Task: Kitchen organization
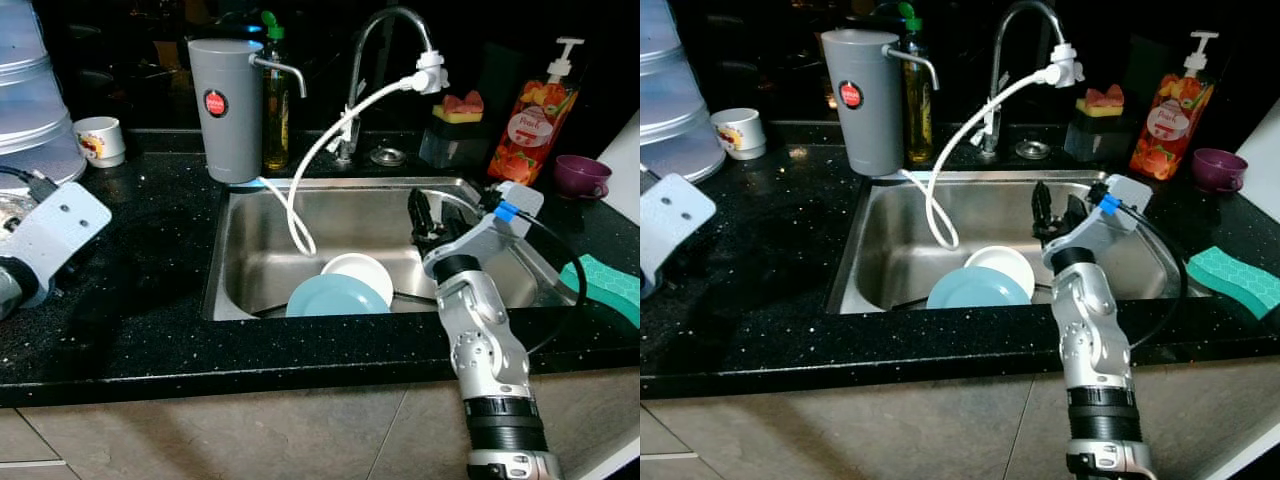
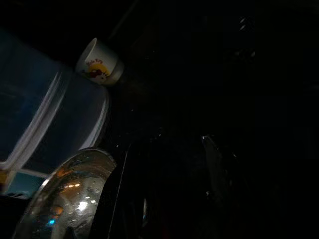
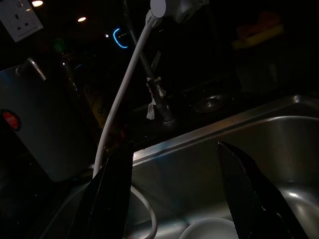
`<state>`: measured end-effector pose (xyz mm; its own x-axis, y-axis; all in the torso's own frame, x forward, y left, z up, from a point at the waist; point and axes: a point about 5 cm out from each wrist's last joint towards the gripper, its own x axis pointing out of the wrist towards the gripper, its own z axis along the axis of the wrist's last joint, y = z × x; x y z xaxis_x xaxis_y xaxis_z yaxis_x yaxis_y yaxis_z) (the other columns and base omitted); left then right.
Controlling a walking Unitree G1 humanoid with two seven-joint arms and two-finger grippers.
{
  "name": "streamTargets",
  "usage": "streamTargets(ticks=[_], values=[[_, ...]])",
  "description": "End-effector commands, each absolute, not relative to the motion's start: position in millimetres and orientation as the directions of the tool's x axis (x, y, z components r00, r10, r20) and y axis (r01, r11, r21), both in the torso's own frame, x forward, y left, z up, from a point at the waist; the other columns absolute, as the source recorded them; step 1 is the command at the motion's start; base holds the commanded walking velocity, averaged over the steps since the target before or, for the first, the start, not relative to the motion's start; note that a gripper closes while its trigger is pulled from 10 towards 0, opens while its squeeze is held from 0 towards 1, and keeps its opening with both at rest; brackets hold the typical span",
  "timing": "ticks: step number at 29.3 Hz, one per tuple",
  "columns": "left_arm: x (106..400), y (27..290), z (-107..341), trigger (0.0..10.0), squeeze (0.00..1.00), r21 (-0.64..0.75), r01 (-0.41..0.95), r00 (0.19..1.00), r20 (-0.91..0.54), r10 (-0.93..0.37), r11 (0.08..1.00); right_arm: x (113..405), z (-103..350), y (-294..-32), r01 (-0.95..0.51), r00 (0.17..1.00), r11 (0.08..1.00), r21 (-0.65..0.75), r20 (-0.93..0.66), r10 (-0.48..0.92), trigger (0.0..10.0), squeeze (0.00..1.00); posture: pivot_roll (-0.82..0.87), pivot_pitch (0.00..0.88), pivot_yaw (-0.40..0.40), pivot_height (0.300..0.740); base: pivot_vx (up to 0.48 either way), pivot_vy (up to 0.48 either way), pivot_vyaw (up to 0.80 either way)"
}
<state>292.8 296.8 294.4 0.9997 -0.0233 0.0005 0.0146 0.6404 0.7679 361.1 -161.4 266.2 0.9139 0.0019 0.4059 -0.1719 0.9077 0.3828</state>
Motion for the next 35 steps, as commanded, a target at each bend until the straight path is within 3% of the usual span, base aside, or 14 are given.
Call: streamTargets(ticks=[1,9,15,23,35], values=[[291.2,296.8,291.3,10.0,0.0,0.821,0.015,1.0,-0.014,-0.007,0.571,361.7,267.1,-161.9,-0.168,0.911,0.912,0.375,0.413,-0.002,10.0,0.0,0.09,0.13,-0.039,0.74,0.0,0.0,0.0],[293.0,302.3,303.4,10.0,0.0,0.897,-0.102,0.995,0.089,0.05,0.431,361.1,266.4,-161.1,-0.169,0.911,0.912,0.374,0.413,-0.001,10.0,0.0,0.09,0.131,-0.04,0.74,0.0,0.0,0.0],[291.7,303.2,304.2,10.0,0.0,0.899,-0.104,0.994,0.087,0.059,0.424,360.8,266.2,-161.6,-0.167,0.911,0.912,0.374,0.413,-0.002,10.0,0.0,0.08,0.136,-0.041,0.74,0.0,0.0,0.0],[285.2,321.3,291.3,10.0,0.0,0.867,-0.075,0.978,-0.033,0.207,0.493,361.1,266.0,-161.5,-0.166,0.912,0.913,0.374,0.411,-0.002,10.0,0.0,0.09,0.14,-0.043,0.74,0.0,0.0,0.0],[285.9,330.6,294.3,10.0,0.0,0.889,-0.107,0.968,-0.01,0.252,0.444,361.9,266.8,-160.8,-0.168,0.912,0.911,0.376,0.411,-0.002,10.0,0.0,0.09,0.14,-0.043,0.74,0.0,0.0,0.0]])
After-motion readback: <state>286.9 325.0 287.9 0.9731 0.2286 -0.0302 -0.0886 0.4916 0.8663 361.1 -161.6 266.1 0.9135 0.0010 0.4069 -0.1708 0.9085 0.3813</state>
